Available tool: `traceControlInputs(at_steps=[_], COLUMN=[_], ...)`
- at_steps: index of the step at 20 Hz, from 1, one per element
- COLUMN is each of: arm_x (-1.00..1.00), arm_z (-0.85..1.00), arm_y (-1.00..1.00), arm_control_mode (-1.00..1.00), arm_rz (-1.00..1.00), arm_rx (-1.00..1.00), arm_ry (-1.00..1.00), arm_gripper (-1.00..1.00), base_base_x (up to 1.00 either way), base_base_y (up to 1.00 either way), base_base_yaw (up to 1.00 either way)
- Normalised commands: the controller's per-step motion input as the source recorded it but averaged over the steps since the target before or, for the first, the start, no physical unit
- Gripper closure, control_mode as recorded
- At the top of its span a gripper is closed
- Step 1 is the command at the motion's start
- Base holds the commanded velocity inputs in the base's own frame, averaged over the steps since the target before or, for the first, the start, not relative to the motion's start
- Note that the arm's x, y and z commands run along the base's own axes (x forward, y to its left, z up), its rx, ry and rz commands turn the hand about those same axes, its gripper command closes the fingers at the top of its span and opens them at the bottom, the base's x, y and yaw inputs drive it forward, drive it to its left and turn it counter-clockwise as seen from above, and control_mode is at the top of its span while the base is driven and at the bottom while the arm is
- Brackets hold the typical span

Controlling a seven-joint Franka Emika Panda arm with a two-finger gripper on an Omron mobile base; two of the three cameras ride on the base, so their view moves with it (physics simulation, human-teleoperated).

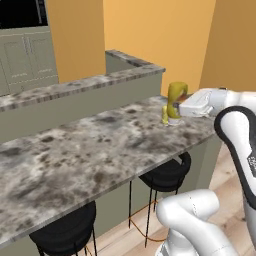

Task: The dining table condiment station is running low on mustard. Refill the condiment station by opening the cabinet and taking the mustard from the cabinet and placing it on the dining table.

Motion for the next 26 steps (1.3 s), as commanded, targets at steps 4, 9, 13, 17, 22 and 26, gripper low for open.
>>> traceControlInputs(at_steps=[4,9,13,17,22,26], arm_x=[0.66,0.46,0.42,0.64,0.74,0.64], arm_z=[-0.96,-0.80,-0.66,-0.57,-0.51,-0.48], arm_y=[-0.14,-0.23,-0.29,-0.03,0.00,-0.03], arm_control_mode=[-1.00,-1.00,-1.00,-1.00,-1.00,-1.00], arm_rz=[0.31,0.24,0.07,0.00,0.00,0.00], arm_rx=[0.03,0.00,0.00,0.00,0.00,0.00], arm_ry=[0.00,0.00,0.00,0.00,0.01,0.00], arm_gripper=[1.00,1.00,1.00,1.00,1.00,1.00], base_base_x=[0.00,0.00,0.00,0.00,0.00,0.00], base_base_y=[0.00,0.00,0.00,0.00,0.00,0.00], base_base_yaw=[0.00,0.00,0.00,0.00,0.00,0.00])
